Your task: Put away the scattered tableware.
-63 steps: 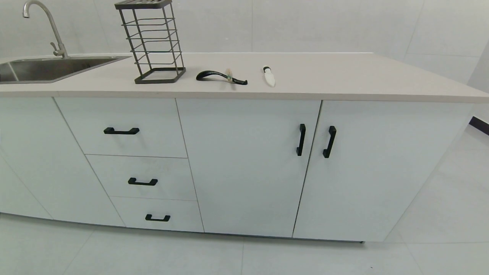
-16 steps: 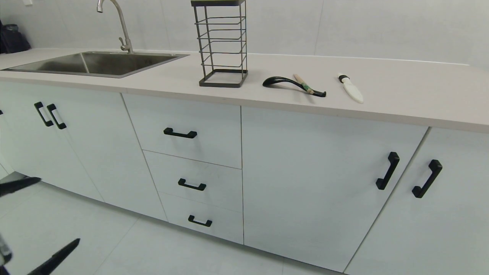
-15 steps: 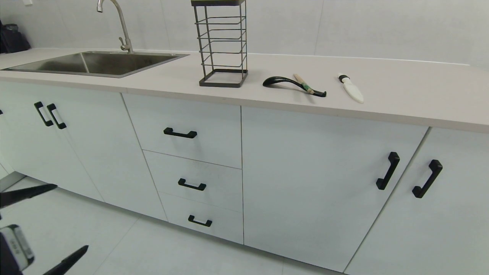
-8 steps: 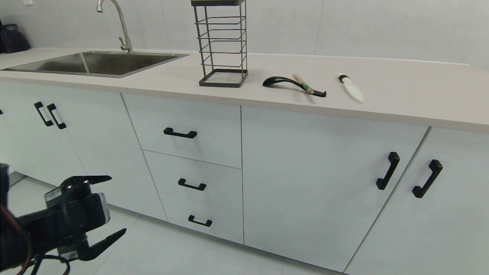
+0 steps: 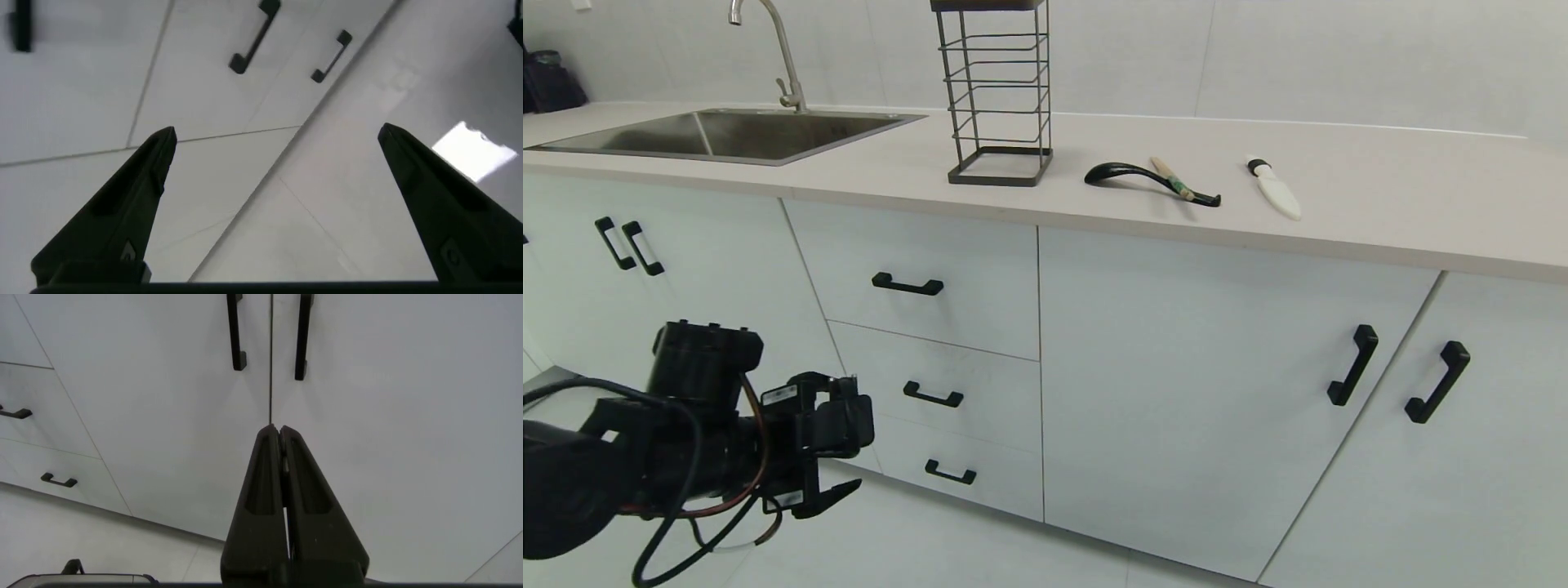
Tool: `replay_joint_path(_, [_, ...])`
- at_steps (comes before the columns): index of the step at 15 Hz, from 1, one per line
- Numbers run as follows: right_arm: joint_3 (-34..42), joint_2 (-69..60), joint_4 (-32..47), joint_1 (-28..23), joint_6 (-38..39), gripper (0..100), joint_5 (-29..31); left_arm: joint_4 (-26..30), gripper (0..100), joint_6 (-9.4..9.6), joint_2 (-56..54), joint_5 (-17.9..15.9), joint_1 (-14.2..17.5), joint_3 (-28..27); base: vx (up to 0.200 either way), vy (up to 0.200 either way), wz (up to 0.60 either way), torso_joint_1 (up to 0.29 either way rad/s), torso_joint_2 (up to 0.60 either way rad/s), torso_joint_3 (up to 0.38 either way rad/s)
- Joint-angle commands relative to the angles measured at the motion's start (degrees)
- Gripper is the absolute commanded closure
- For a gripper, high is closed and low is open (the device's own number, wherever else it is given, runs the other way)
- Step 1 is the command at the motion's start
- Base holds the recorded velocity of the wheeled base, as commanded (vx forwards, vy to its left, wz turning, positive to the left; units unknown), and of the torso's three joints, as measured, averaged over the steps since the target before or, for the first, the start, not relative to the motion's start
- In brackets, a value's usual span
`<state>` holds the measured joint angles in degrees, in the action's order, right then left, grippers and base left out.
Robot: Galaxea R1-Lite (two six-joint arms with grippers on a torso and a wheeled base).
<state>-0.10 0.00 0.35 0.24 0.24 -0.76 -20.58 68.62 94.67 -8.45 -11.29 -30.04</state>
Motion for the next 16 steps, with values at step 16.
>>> replay_joint_path(16, [0.0, 0.1, 0.0, 0.1, 0.0, 100, 0.0, -6.6, 0, 13.56, 35.1, -3.9, 0.2, -22.5, 0.000, 0.000, 0.00, 0.000, 0.00, 0.000])
